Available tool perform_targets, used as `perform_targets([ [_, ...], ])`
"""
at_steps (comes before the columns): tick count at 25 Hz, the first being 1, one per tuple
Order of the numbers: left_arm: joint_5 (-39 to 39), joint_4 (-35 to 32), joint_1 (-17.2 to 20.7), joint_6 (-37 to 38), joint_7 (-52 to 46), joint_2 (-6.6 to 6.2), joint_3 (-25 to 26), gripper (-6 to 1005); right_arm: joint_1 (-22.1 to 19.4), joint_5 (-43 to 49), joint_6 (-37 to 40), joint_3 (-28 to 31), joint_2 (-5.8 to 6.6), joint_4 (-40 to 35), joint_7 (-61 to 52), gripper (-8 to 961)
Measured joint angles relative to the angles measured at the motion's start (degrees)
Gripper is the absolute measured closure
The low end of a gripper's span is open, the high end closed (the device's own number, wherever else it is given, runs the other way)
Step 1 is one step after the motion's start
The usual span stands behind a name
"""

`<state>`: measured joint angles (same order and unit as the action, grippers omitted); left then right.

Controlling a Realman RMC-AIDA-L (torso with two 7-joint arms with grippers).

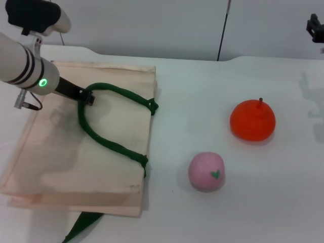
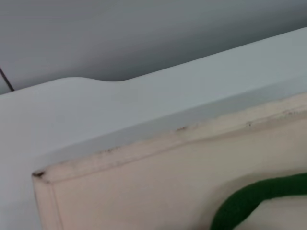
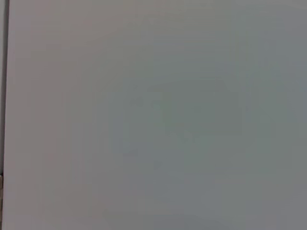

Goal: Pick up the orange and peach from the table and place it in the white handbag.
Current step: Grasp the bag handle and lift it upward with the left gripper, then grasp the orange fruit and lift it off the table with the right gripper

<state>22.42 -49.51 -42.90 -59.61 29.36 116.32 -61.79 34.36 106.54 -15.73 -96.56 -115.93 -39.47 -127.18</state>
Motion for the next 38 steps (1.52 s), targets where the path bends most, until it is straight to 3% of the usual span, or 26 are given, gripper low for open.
perform_targets([
  [12,0.0,5.1,-2.1,3.4,0.0,-0.18,0.3,699,-0.2,0.1,0.0,0.0,-0.08,-0.8,0.0,286],
  [25,1.3,2.3,-1.5,2.3,0.6,-0.36,0.4,866,-0.8,0.1,0.1,-0.4,-0.09,-1.0,1.0,285],
  [30,4.1,-7.1,1.5,-0.3,2.0,-0.09,1.2,866,-3.8,-0.2,1.3,-0.6,-0.23,-5.4,5.1,285],
  [38,15.0,-31.4,12.2,-5.6,4.7,-0.04,1.1,865,-12.8,0.2,11.5,0.0,0.05,-20.0,8.5,285],
])
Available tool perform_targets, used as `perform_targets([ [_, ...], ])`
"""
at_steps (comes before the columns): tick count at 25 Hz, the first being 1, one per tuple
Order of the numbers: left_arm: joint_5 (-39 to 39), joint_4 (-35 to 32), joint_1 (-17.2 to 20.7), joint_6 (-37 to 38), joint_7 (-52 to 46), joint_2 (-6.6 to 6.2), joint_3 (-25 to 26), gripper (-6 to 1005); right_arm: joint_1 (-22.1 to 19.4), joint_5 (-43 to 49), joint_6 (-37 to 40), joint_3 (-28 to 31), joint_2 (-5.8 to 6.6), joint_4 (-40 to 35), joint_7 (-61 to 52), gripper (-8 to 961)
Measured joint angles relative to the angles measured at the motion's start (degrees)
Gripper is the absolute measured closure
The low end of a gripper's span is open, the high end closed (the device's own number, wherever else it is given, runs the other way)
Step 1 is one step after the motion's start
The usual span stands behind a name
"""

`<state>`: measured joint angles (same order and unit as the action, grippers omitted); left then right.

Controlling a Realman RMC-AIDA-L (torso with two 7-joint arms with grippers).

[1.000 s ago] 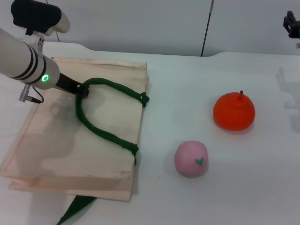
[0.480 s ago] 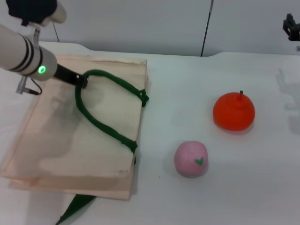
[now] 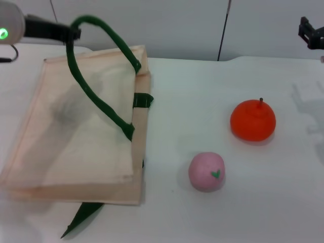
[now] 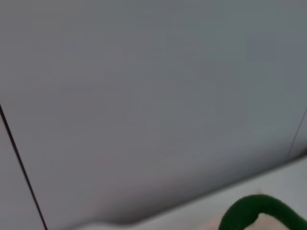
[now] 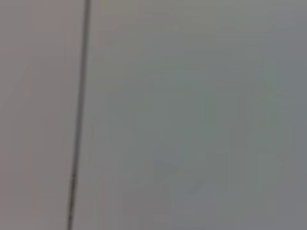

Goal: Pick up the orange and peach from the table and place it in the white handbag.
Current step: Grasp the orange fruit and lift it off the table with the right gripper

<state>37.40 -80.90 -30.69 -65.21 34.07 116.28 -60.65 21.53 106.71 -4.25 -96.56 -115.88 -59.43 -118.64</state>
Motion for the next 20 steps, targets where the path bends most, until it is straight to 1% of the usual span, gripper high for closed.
perform_targets([
  [3,0.8,-5.4,1.3,-1.3,-0.1,-0.03,0.1,865,-4.5,0.1,4.6,0.5,-0.05,-5.8,3.9,285],
  [8,0.9,-10.5,1.6,-3.5,-0.2,-0.04,1.0,868,-11.4,0.8,13.4,0.8,0.0,-15.7,6.3,285],
  [12,0.9,-12.6,1.4,-4.8,0.1,-0.06,2.5,869,-15.6,3.9,25.3,3.1,-0.13,-22.9,5.1,284],
  [14,0.9,-13.7,1.3,-5.3,0.2,-0.07,3.0,869,-16.2,6.0,30.5,4.0,-0.11,-24.6,2.7,281],
  [16,1.0,-15.2,1.3,-5.5,0.2,-0.08,3.1,869,-16.0,10.1,34.9,5.0,-0.09,-25.6,-1.8,278],
  [20,1.0,-16.5,0.4,-6.1,0.3,-0.09,3.1,869,-15.7,19.3,40.5,5.7,-0.07,-28.3,-11.0,275],
])
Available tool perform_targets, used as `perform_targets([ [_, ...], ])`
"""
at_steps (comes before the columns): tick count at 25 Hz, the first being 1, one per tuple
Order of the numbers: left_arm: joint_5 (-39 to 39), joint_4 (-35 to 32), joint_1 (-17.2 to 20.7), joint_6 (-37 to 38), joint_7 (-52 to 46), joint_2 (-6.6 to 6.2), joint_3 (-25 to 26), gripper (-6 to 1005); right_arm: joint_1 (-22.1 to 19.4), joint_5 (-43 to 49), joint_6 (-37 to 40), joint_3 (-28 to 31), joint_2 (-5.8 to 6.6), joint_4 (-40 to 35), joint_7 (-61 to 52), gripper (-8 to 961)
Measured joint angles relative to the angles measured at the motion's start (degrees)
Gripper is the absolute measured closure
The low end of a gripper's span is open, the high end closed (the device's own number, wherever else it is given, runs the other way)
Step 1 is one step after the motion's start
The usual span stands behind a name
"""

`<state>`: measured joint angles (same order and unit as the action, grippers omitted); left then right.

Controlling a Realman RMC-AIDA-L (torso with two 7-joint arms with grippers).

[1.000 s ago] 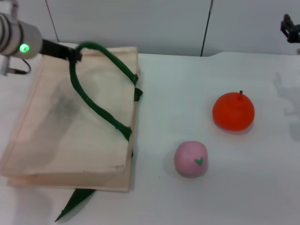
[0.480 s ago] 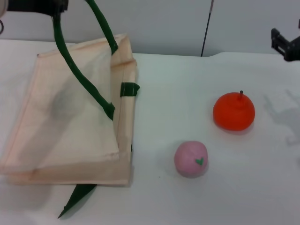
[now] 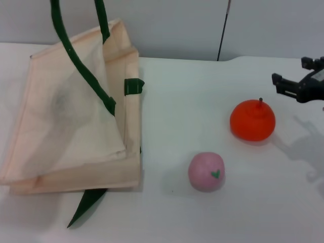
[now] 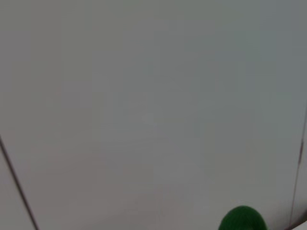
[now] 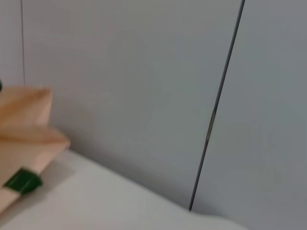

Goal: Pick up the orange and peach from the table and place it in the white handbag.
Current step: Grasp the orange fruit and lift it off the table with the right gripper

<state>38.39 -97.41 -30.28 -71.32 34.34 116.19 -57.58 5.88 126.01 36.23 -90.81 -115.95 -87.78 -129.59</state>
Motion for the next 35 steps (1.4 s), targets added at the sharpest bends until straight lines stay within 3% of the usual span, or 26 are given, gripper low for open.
perform_targets([
  [2,0.0,-0.2,-0.5,-0.4,0.0,-0.01,0.0,869,0.4,2.8,1.6,-0.3,-0.01,-0.7,-2.7,274],
  [10,-0.3,-1.5,-2.5,-1.4,0.0,-0.07,-0.4,868,4.1,5.3,7.8,-1.0,-0.05,1.4,-8.1,63],
  [29,0.0,-2.8,-3.4,-1.6,-0.5,0.18,-2.9,870,14.2,5.4,9.8,0.2,0.22,17.0,-9.2,84],
  [35,0.0,-3.0,-3.3,-1.6,-0.5,0.18,-3.1,870,15.7,5.5,9.9,-0.1,0.2,18.7,-9.3,91],
])
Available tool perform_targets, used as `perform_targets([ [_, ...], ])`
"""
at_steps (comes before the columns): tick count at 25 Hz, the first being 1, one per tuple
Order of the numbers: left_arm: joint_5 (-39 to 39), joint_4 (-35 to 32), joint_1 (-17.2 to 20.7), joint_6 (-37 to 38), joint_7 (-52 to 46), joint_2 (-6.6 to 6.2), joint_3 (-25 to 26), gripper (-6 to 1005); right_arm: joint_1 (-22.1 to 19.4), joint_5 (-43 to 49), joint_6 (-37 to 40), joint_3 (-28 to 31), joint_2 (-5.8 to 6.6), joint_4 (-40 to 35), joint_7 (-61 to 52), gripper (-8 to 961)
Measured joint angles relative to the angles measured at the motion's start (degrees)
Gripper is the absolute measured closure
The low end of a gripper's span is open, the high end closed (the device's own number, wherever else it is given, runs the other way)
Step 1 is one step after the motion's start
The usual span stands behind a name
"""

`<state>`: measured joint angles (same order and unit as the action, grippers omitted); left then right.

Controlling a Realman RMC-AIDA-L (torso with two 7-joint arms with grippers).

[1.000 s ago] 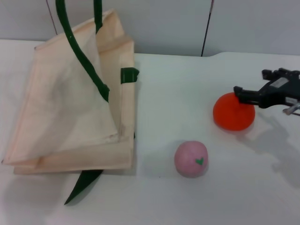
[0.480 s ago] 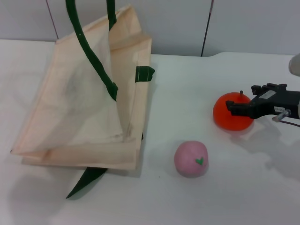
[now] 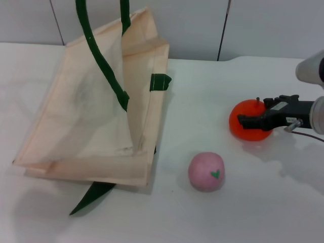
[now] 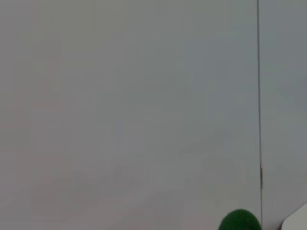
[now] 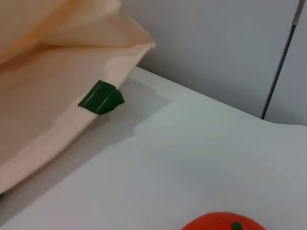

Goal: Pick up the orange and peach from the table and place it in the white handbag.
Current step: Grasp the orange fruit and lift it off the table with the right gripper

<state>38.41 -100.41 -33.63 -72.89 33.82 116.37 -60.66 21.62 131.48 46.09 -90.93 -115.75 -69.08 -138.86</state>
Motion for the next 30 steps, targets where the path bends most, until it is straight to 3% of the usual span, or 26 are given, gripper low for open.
perform_targets([
  [15,0.0,-0.2,0.0,-0.2,-0.2,0.0,-0.1,871,5.7,0.0,-1.9,0.8,0.0,9.5,0.0,108],
  [26,-0.1,-0.3,0.0,-0.3,-0.2,0.0,-0.1,871,7.6,0.0,-0.1,2.2,0.34,10.9,0.3,120],
  [30,-0.1,-0.2,0.0,-0.4,-0.2,0.0,-0.1,871,7.8,0.0,0.5,3.2,0.36,10.7,0.4,259],
])
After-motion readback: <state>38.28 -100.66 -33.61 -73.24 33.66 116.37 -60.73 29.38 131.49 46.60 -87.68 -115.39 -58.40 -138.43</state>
